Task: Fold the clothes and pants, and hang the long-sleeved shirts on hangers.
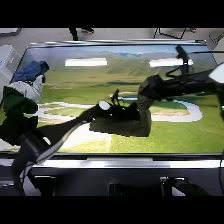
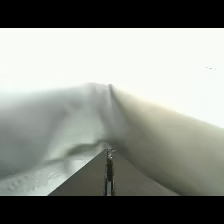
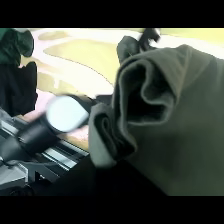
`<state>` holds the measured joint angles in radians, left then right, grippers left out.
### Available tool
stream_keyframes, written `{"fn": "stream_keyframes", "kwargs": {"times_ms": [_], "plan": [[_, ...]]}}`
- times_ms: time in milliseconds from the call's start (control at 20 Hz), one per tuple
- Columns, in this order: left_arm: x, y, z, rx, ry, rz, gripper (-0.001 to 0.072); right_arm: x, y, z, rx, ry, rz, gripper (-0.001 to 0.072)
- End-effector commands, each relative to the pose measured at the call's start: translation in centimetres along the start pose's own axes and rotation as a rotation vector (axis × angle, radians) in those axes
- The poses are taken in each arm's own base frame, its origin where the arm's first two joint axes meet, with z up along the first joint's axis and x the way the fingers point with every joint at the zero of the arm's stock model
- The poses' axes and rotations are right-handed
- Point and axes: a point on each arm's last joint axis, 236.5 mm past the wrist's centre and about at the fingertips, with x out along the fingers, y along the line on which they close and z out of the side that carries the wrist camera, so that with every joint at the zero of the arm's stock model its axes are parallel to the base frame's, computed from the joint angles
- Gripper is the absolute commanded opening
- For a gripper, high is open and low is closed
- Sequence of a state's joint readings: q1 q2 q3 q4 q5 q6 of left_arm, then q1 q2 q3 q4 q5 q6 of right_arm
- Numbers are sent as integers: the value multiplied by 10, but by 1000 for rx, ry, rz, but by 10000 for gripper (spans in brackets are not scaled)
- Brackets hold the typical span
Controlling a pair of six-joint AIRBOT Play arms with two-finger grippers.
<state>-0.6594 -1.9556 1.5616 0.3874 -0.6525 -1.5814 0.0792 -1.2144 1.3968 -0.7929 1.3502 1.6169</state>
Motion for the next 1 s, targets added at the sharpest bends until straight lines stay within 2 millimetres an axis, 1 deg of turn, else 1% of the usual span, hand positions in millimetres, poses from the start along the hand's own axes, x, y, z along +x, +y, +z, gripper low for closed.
{"fn": "stream_keyframes", "kwargs": {"times_ms": [0, 50, 100, 150, 200, 250, 300, 350, 400, 450, 500, 550, 600, 650, 700, 750, 800, 850, 900, 950], "plan": [[-122, 61, 82, 150, -68, 292, 15, 76, 4, 6, -3, 39, 26, 37], [-172, 70, 107, 192, -121, 368, 15, 104, 5, 5, 10, 58, 46, 38], [-229, 74, 128, 217, -187, 436, 15, 134, 6, -1, 44, 88, 69, 38], [-280, 74, 142, 229, -255, 482, 16, 162, 5, -8, 77, 117, 86, 38], [-331, 67, 152, 242, -330, 512, 16, 189, 3, -16, 114, 145, 98, 38], [-372, 57, 155, 261, -396, 522, 17, 217, 0, -26, 159, 176, 110, 39], [-410, 42, 154, 281, -467, 523, 17, 240, -2, -36, 205, 201, 121, 39], [-439, 27, 150, 297, -529, 519, 17, 262, -5, -46, 259, 222, 134, 39], [-464, 11, 145, 316, -589, 512, 17, 279, -5, -54, 301, 238, 151, 42], [-481, -3, 138, 350, -630, 510, 17, 291, -3, -61, 337, 255, 178, 87], [-492, -15, 131, 371, -657, 504, 17, 298, 0, -66, 389, 276, 208, 245], [-498, -25, 126, 389, -676, 498, 17, 301, 5, -68, 411, 291, 243, 537], [-501, -30, 122, 398, -687, 493, 17, 296, 6, -62, 379, 282, 271, 628], [-503, -33, 120, 403, -692, 491, 18, 286, 4, -51, 372, 262, 281, 628], [-504, -34, 120, 405, -694, 491, 18, 269, -1, -34, 365, 233, 285, 628], [-504, -33, 120, 404, -694, 491, 18, 248, -9, -14, 351, 198, 288, 627], [-504, -33, 120, 410, -692, 494, 18, 219, -21, 6, 325, 157, 274, 627], [-504, -33, 120, 426, -688, 500, 18, 190, -38, 21, 292, 127, 235, 627], [-504, -33, 120, 426, -688, 500, 18, 157, -66, 31, 270, 108, 155, 628], [-504, -33, 120, 428, -687, 501, 18, 125, -99, 30, 262, 119, 46, 628]]}}
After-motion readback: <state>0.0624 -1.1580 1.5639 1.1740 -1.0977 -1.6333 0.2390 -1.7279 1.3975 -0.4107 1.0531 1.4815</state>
